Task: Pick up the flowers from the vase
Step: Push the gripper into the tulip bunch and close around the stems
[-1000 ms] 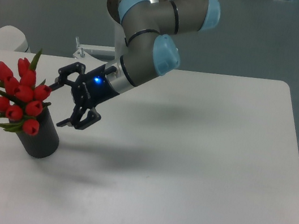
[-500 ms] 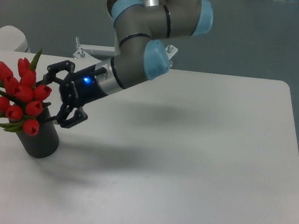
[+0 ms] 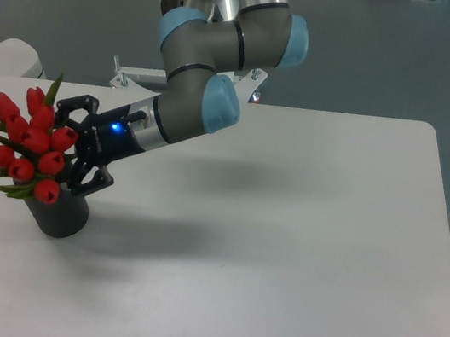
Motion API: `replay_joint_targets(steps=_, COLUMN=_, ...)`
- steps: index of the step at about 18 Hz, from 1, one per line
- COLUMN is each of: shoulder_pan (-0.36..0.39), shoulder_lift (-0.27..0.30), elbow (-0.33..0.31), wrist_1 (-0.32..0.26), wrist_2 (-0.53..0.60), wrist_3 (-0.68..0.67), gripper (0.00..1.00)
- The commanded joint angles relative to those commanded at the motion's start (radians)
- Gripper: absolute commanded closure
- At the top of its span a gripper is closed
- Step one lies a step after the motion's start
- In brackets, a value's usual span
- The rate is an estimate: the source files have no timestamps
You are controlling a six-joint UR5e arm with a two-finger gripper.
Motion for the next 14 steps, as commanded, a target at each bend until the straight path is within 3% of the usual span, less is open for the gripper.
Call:
replay_joint_targets(steps=4, shoulder_pan=-0.015, shoulder_lift=-0.009, elbow=0.000, wrist_1=0.020, wrist_2=-0.006, wrist_3=0.000, gripper=0.00)
replay_joint_targets(steps=5, shoulder_pan=-0.017, shoulder_lift=-0.009, elbow=0.000, wrist_1=0.021, wrist_2=-0.006, wrist_3=-0.002, gripper=0.05)
replay_joint_targets(steps=7, shoulder_pan=-0.020, shoulder_lift=-0.009, elbow=0.000, wrist_1=0.023, wrist_2=-0.008, wrist_3=-0.003, gripper=0.21)
replay_joint_targets(steps=11, shoulder_pan=-0.018, shoulder_lift=-0.006, elbow=0.000, wrist_1=0.023, wrist_2=-0.008, wrist_3=-0.005, gripper=0.63)
replay_joint_targets(steps=14, shoulder_pan=-0.017, shoulder_lift=-0.002, elbow=0.002, wrist_1=0.025, wrist_2=-0.008, wrist_3=-0.005, gripper=0.84)
